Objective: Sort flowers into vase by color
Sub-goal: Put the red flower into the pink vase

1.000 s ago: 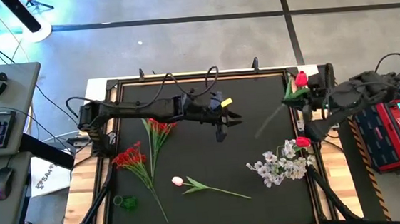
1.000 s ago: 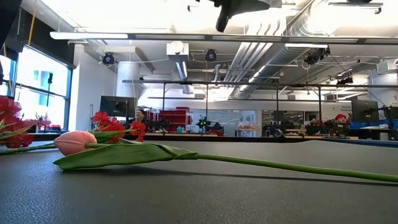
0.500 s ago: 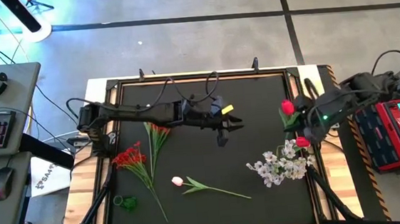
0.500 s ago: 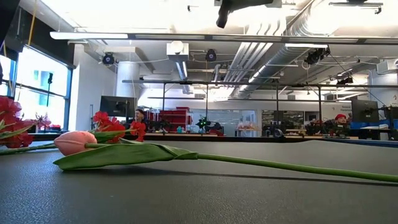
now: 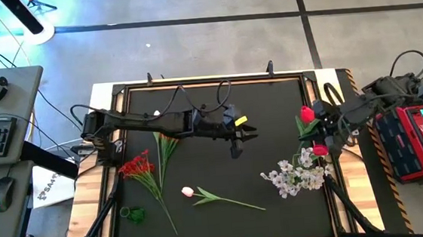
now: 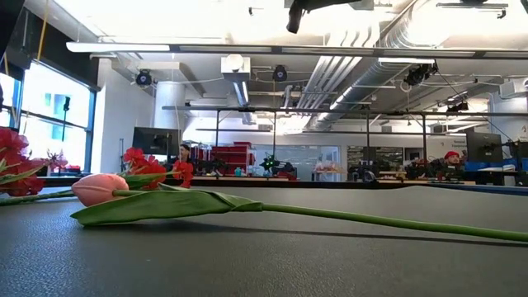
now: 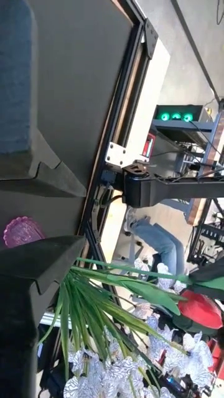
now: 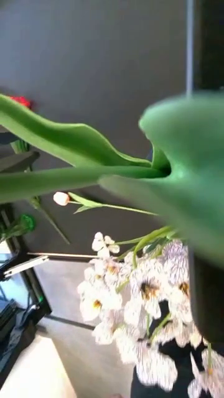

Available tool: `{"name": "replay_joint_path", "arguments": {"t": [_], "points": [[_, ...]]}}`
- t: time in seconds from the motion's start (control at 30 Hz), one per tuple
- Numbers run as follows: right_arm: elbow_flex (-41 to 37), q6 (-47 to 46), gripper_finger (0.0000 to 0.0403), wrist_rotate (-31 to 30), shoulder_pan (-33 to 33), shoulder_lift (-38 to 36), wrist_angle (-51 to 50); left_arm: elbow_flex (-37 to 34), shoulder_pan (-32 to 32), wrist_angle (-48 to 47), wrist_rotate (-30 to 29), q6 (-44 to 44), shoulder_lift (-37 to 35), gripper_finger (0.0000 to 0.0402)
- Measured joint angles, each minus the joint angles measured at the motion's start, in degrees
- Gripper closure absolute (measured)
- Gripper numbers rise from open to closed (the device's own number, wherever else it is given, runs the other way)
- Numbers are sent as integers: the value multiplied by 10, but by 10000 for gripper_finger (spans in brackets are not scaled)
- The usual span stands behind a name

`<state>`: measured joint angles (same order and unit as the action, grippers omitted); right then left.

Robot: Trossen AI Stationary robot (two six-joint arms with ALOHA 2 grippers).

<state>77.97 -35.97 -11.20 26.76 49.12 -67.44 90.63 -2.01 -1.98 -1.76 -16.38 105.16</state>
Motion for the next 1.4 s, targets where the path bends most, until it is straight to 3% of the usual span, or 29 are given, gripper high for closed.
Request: {"name": "replay_joint_path", "arguments": {"t": [0.47,0.83,1.13,1.4], "points": [[27,-1,403,27,0,0,-25,0,2,2,-4,6,0,303],[28,15,403,40,0,53,-33,0,5,1,-7,20,0,303],[28,29,403,-7,0,68,-30,0,6,1,-9,17,0,303],[28,35,403,14,-2,67,-30,0,5,-1,-9,16,0,303]]}}
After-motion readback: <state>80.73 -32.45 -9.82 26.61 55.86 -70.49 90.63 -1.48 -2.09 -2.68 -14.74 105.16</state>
